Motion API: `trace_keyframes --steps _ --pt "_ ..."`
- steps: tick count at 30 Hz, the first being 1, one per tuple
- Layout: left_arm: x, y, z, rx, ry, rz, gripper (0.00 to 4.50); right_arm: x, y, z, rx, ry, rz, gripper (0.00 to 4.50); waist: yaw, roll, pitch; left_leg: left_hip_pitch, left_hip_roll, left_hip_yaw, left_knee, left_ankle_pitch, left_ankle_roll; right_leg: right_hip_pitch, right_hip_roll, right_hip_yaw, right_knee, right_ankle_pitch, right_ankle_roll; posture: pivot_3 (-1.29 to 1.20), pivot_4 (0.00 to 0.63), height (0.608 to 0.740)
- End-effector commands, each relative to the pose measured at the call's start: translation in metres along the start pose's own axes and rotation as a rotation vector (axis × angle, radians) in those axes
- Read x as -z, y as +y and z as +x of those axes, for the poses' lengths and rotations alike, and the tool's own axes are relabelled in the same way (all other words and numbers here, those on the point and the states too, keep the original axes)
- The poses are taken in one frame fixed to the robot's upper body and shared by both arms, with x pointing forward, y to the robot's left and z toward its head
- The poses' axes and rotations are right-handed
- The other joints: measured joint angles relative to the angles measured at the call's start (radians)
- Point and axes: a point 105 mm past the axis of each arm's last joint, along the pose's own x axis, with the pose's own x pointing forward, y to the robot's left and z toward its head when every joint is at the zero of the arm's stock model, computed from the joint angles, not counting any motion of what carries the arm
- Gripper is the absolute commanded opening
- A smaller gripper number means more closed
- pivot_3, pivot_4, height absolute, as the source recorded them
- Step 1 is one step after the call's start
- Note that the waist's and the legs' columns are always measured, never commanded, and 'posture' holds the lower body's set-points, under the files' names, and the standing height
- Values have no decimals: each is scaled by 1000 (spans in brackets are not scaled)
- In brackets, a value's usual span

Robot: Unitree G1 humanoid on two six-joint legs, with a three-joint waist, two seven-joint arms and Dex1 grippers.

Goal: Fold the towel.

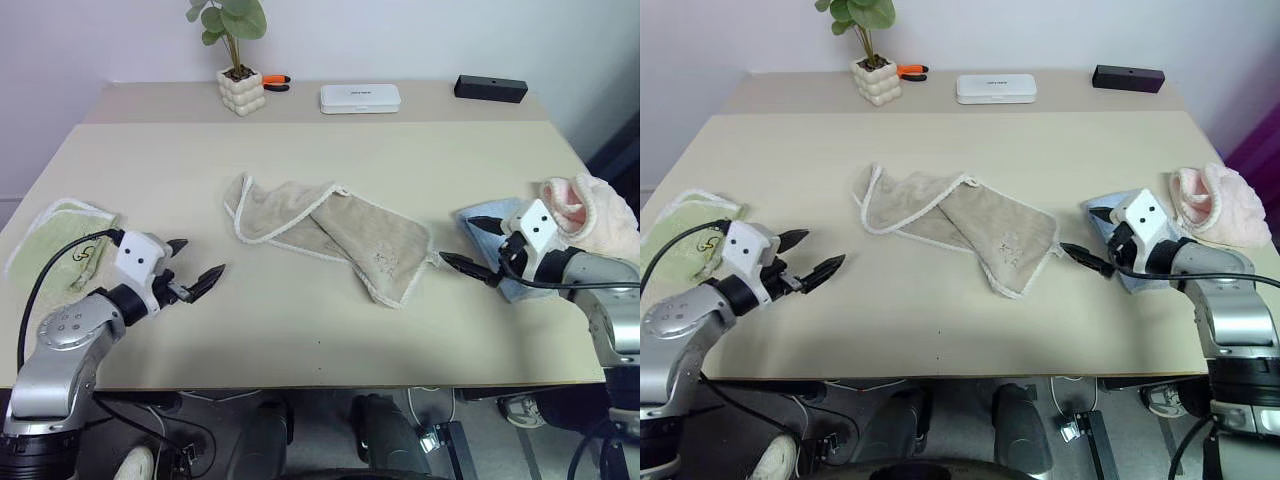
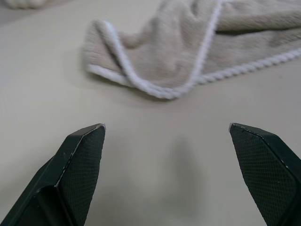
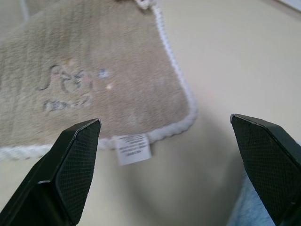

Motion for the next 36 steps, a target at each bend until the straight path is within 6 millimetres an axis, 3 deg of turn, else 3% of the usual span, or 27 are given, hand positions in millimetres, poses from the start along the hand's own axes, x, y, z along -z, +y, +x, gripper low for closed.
trace_keyframes --steps 1,8,12,19,27,32,36 --pt "-14 -4 4 7 -44 31 4317 -16 -4 -4 32 -45 -35 4500 0 0 0 0 0 0 0 0 0 0 0 0 0 0 0 0 150 738" --pt "-14 -24 8 84 -30 65 4317 -18 3 5 19 -63 -30 4500 0 0 0 0 0 0 1 0 0 0 0 0 0 0 0 0 150 738" --pt "4 -31 15 172 104 252 4317 -19 10 13 9 -81 -21 4500 -1 0 0 0 0 0 1 0 0 0 0 0 1 0 -1 0 150 738" --pt "6 12 51 79 131 401 4317 -17 22 21 16 -104 2 4500 2 1 0 -1 0 -1 3 0 0 0 0 0 1 0 0 0 150 738" --pt "7 14 108 124 89 441 4317 -17 29 18 59 -122 24 4500 10 2 -1 0 -1 -2 5 0 0 3 0 -1 2 0 1 0 150 738" --pt "5 7 123 158 50 439 4317 -16 33 16 79 -123 31 4500 14 2 -1 0 -2 -2 6 0 0 3 0 -1 2 0 1 0 150 738" --pt "8 3 123 184 42 438 2557 -16 34 14 94 -125 36 4500 18 2 -1 0 -2 -2 6 0 0 3 0 -1 2 0 1 0 150 738"
